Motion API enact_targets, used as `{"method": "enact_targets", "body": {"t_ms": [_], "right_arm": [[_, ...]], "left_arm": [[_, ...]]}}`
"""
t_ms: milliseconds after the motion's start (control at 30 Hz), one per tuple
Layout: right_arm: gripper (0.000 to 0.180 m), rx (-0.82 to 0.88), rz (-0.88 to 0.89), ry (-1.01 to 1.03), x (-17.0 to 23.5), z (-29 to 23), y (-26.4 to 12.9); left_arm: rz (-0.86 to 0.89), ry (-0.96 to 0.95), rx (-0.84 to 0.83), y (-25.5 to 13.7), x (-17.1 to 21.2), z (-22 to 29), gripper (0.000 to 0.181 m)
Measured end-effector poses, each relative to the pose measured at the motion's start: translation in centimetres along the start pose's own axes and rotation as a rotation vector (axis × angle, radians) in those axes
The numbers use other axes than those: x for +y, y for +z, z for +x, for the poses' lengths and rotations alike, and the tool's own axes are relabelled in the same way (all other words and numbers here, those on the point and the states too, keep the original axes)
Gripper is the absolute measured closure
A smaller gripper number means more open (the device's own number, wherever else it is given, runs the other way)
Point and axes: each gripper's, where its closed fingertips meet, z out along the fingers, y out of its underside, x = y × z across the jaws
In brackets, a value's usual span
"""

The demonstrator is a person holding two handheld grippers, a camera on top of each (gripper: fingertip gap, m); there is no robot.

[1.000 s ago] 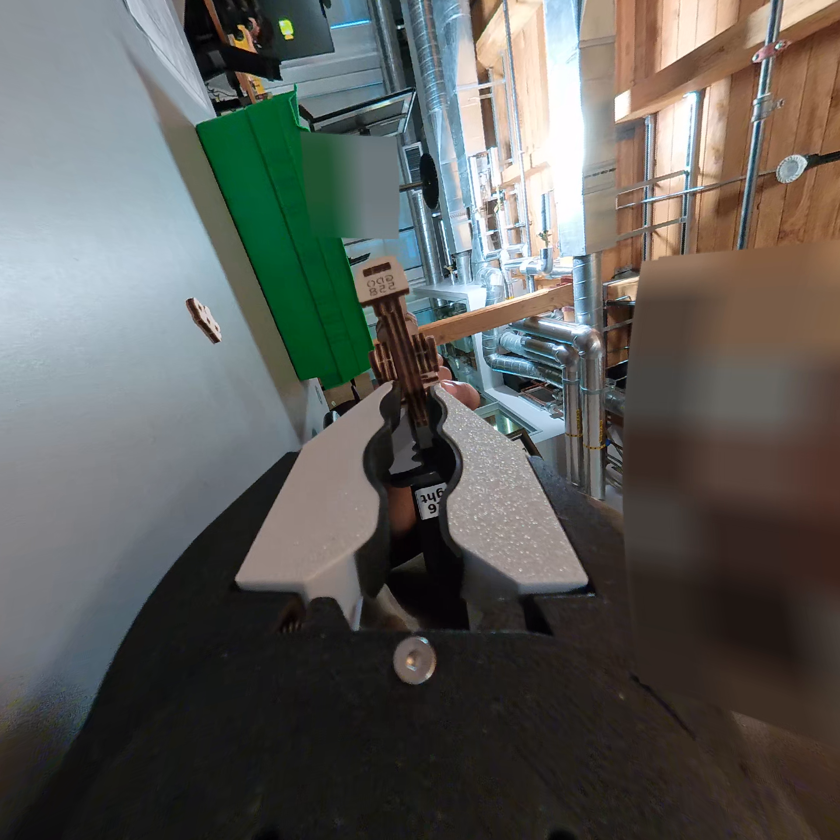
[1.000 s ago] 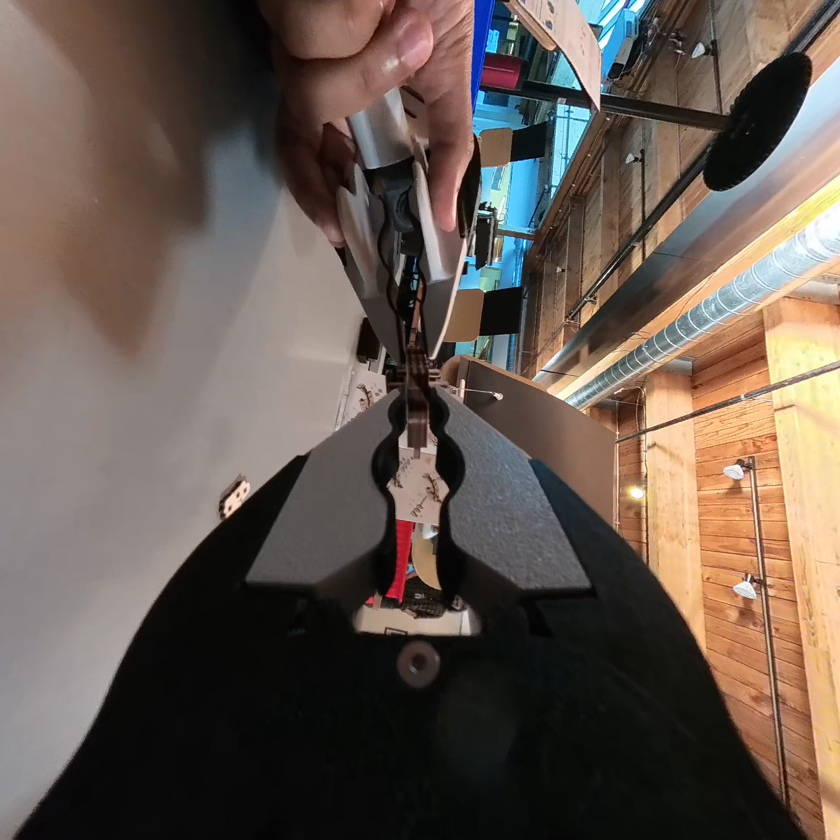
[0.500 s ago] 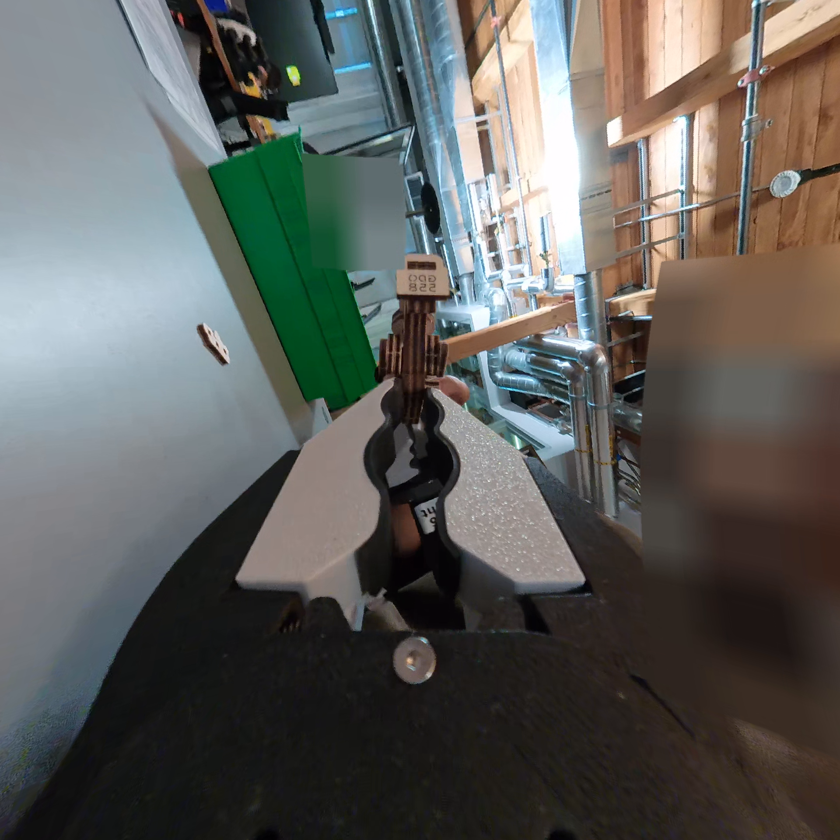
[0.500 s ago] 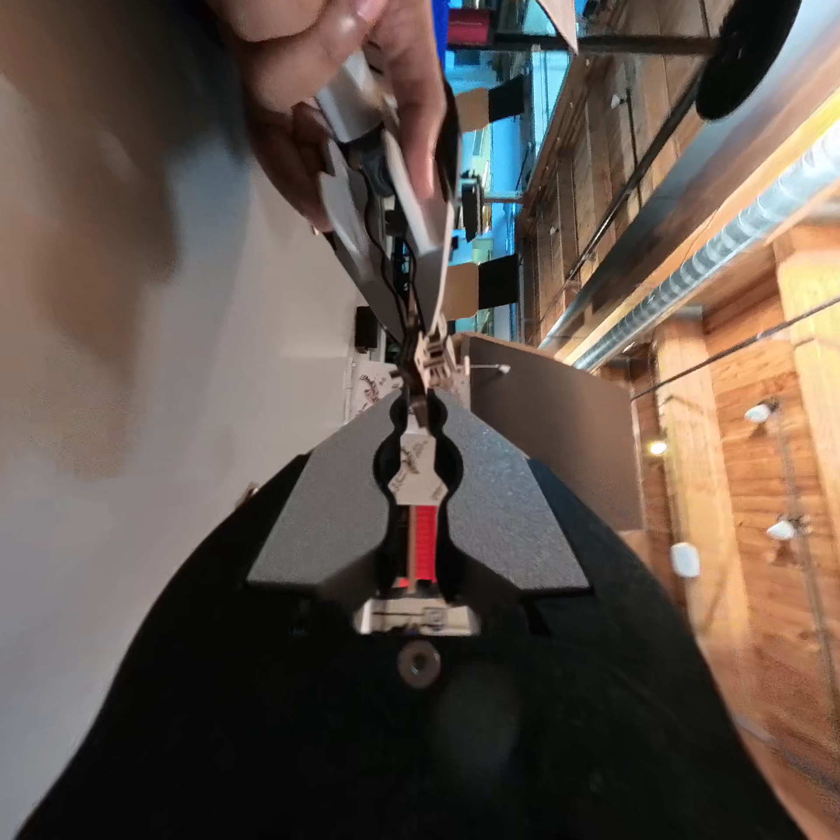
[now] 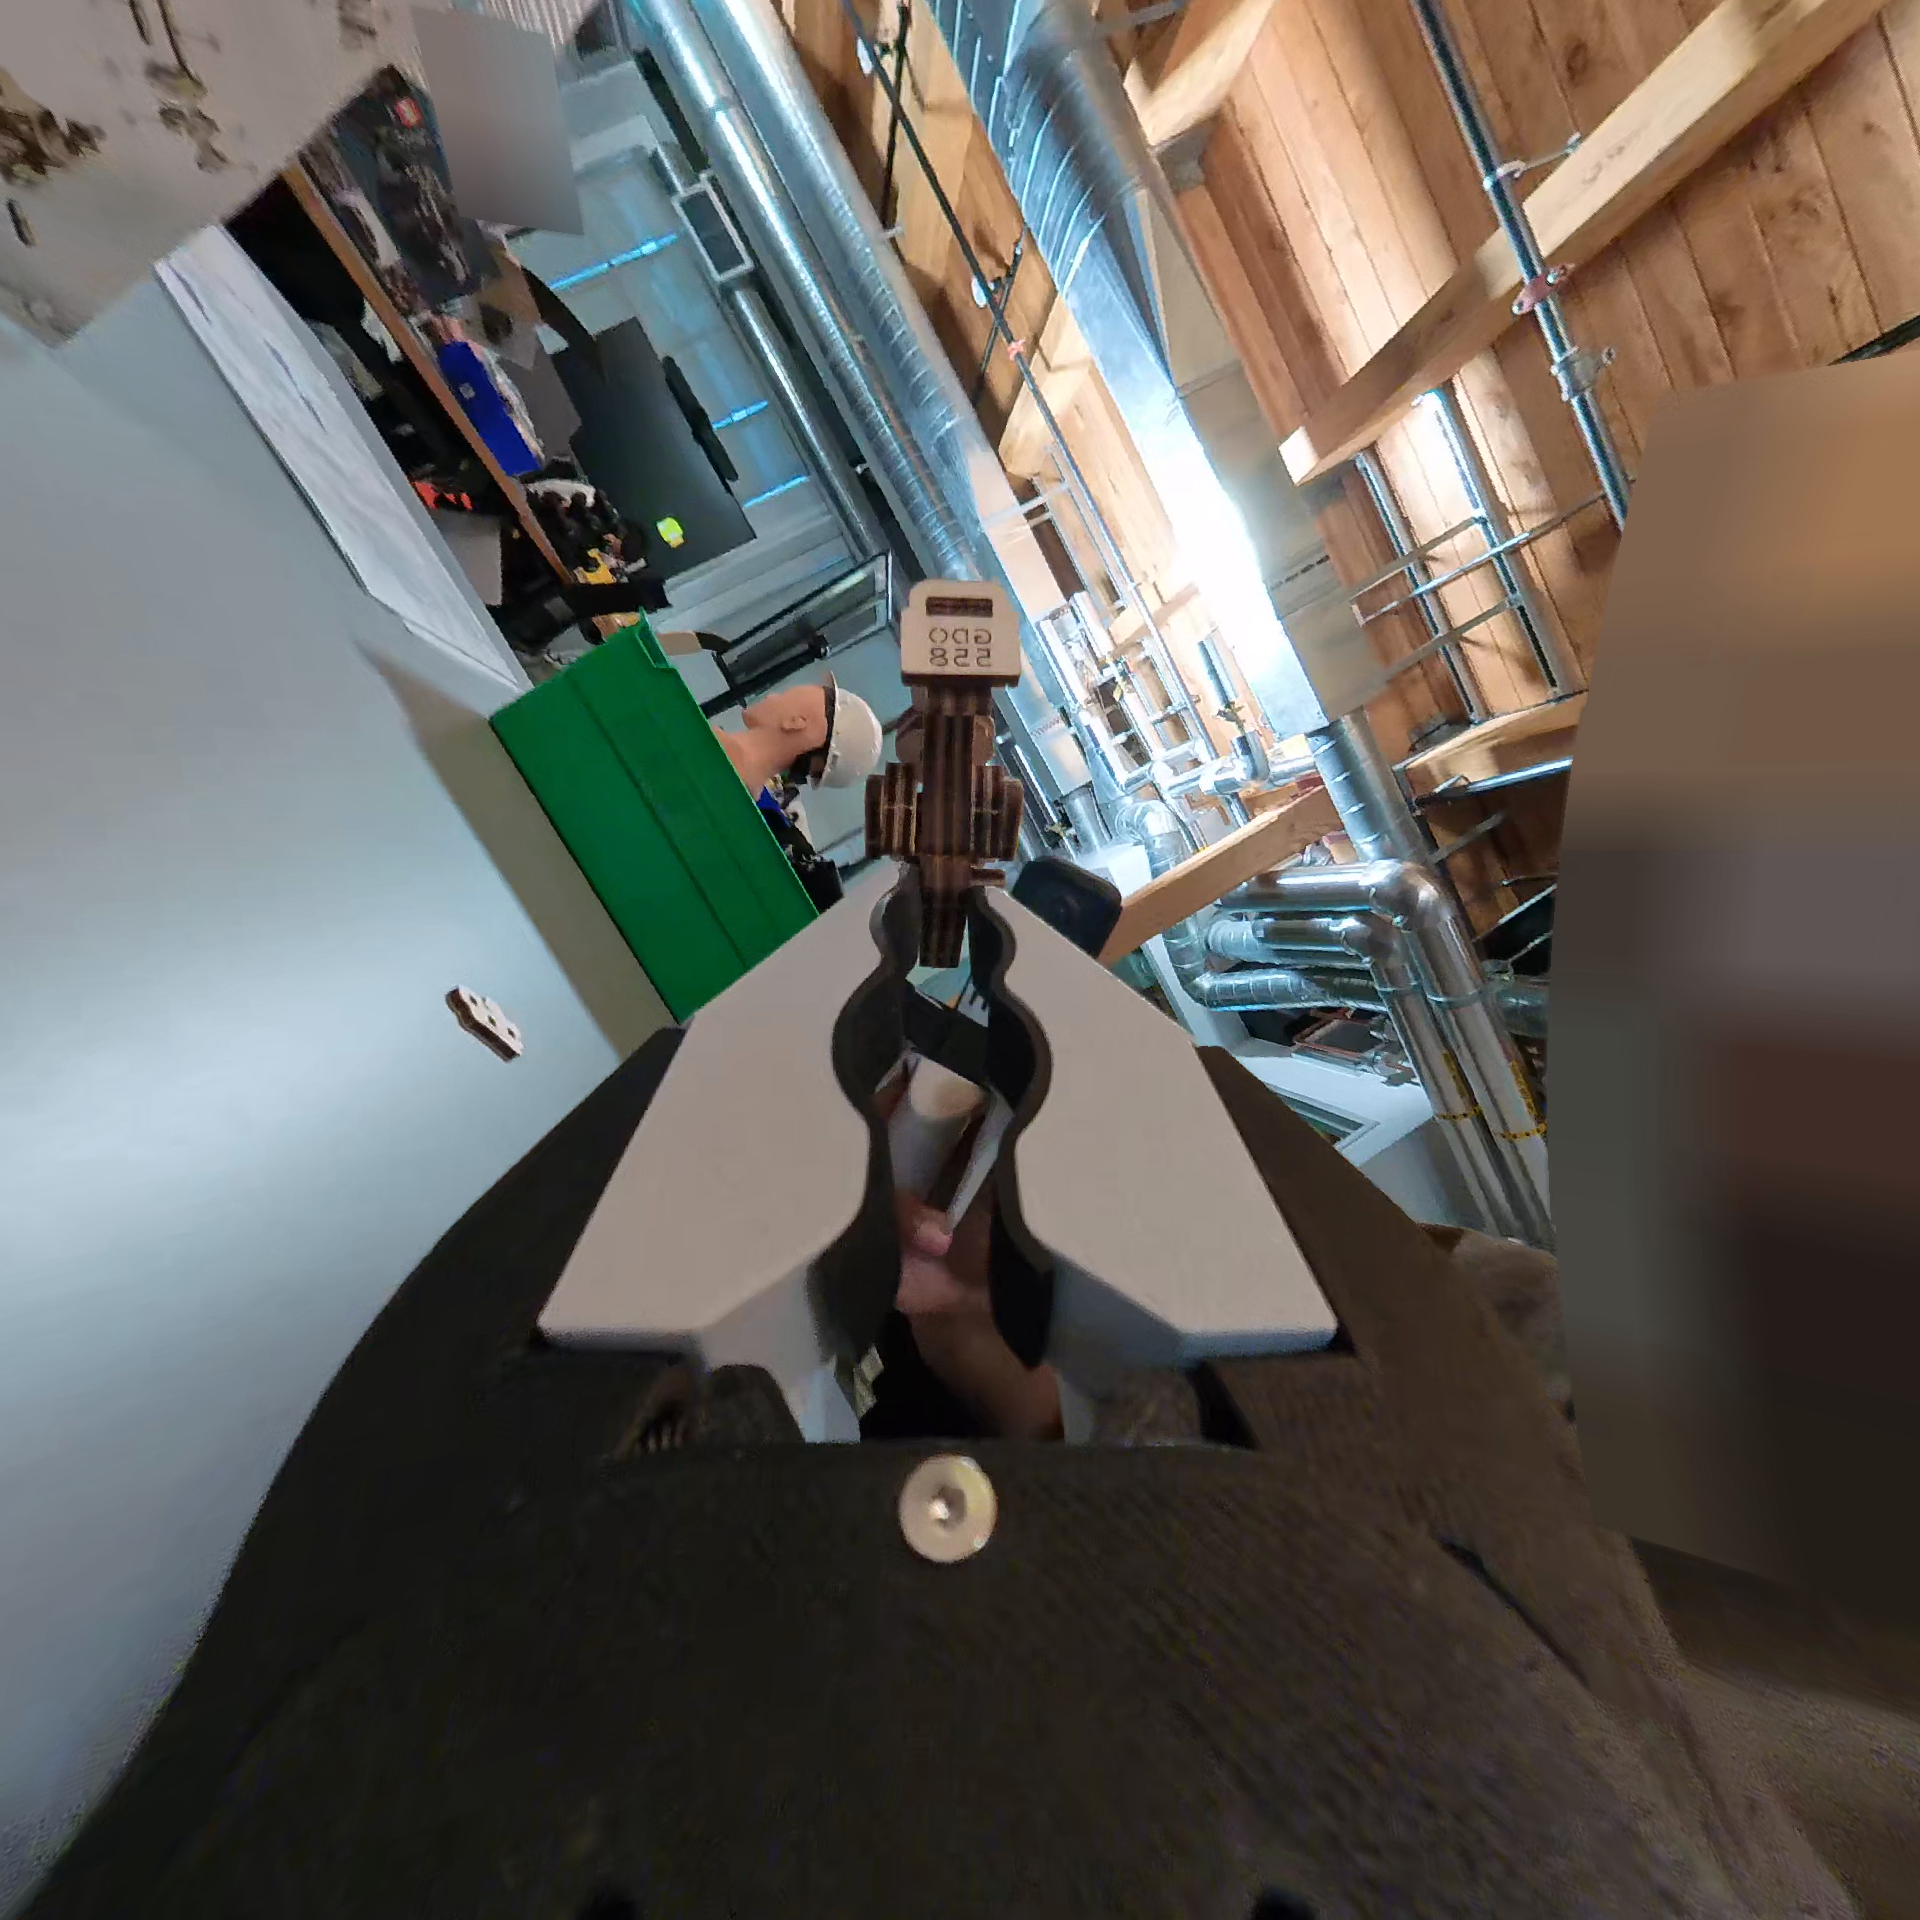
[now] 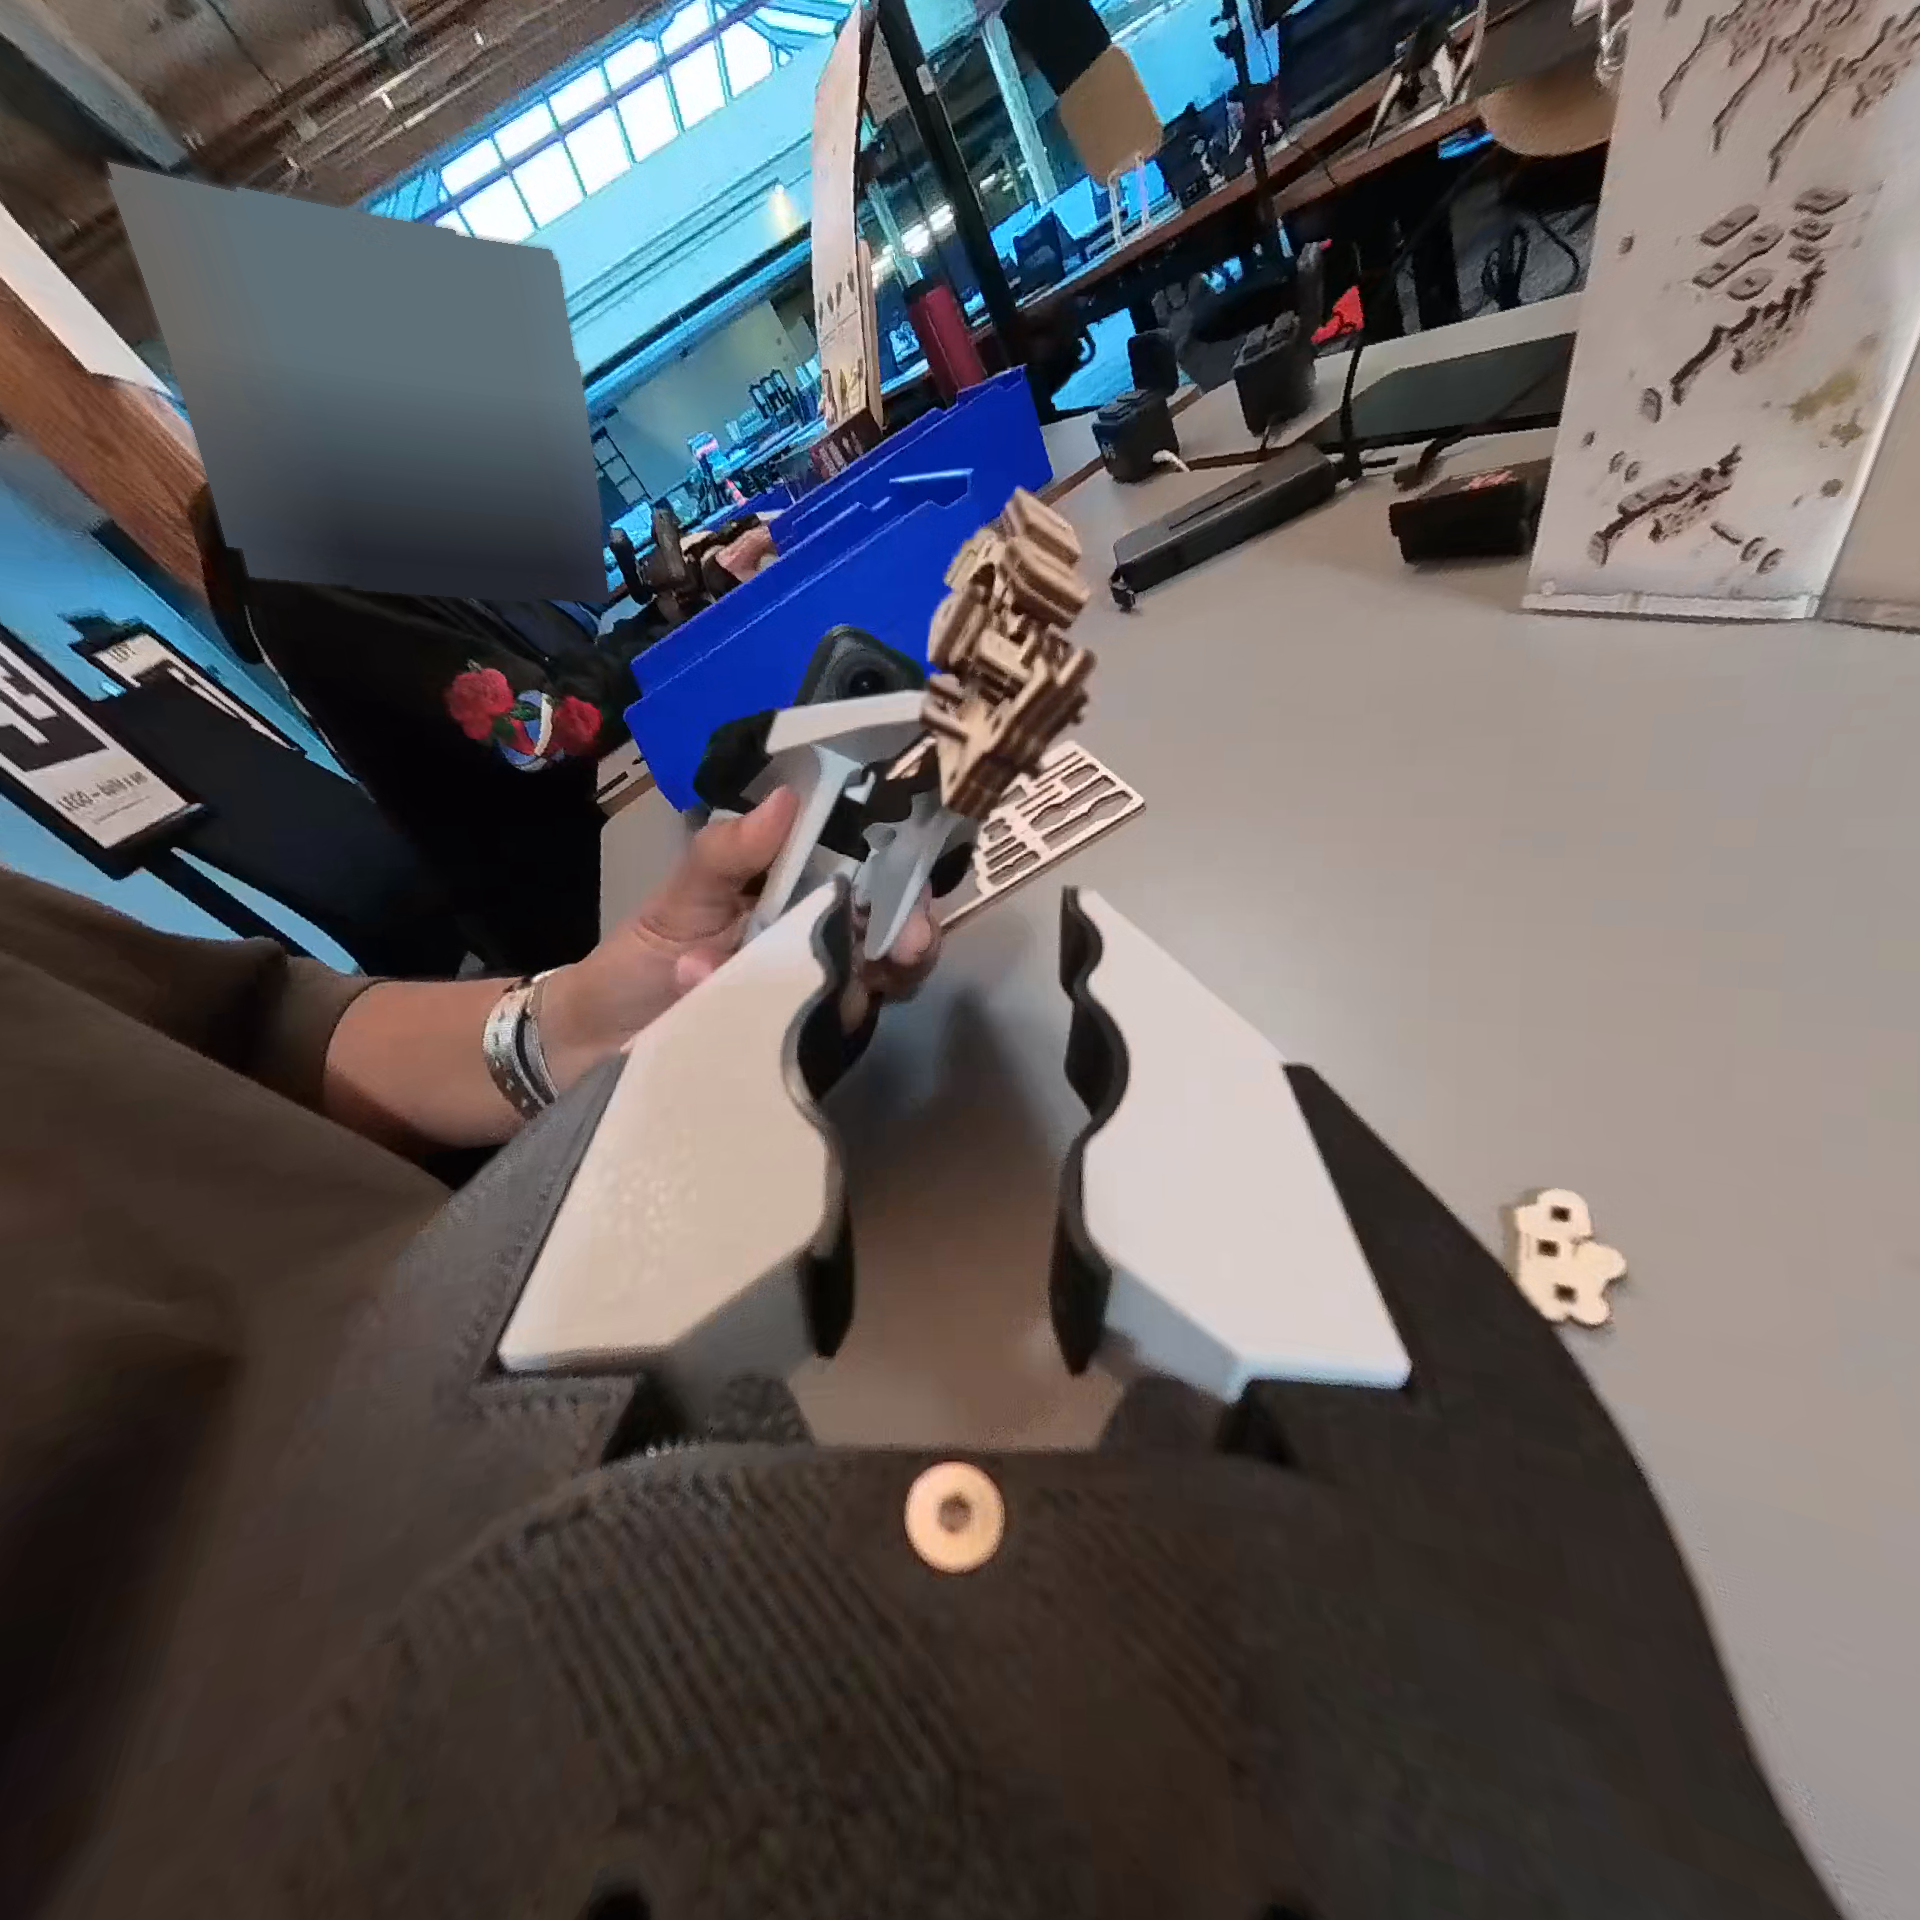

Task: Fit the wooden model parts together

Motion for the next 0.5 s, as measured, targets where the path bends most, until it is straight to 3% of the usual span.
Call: {"method": "enact_targets", "body": {"t_ms": [267,500], "right_arm": [[0.17,-0.058,0.065,0.099,-1.0,-0.1,-0.7],[0.172,-0.189,0.081,0.222,-1.5,-0.1,-1.6]], "left_arm": [[-0.051,-0.006,0.02,1.0,1.7,0.3,0.175],[-0.112,0.059,-0.002,1.4,2.6,0.4,0.175]]}}
